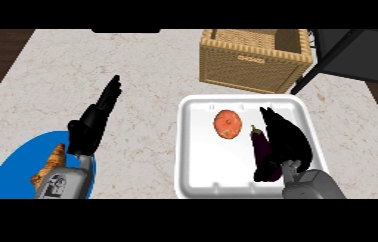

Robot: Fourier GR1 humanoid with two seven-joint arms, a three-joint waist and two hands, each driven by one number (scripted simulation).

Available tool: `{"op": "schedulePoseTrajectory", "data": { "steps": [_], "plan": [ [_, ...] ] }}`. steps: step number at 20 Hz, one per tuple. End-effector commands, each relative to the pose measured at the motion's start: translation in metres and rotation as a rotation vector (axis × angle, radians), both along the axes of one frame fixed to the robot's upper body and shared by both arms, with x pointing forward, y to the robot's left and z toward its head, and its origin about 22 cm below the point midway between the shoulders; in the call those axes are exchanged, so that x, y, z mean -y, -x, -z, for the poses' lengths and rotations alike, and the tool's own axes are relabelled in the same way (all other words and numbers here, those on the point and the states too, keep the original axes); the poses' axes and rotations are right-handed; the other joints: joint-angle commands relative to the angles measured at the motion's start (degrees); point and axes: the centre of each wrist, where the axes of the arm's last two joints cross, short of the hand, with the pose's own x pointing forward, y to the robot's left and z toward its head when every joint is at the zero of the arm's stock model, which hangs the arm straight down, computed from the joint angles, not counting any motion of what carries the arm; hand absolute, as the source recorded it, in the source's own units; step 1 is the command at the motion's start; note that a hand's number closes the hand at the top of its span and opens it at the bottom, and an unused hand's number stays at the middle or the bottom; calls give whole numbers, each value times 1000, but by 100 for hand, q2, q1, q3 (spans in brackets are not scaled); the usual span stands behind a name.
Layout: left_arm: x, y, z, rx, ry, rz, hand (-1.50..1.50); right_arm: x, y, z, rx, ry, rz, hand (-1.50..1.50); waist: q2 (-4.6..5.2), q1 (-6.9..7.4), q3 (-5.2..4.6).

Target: Pick the eggplant from the tray and place it in the tiered shelf

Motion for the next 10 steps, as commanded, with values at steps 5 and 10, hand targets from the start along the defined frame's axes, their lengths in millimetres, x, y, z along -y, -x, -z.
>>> {"op": "schedulePoseTrajectory", "data": {
  "steps": [5, 10],
  "plan": [
    [-3, -2, 19, 1, 4, -10, 0, 1, 1, 10, -35, -3, -20, -150, 2, -12, -1],
    [-3, -8, 7, -8, 0, -11, 0, 2, 3, 32, -55, -10, -22, -150, 3, -10, 0]
  ]
}}
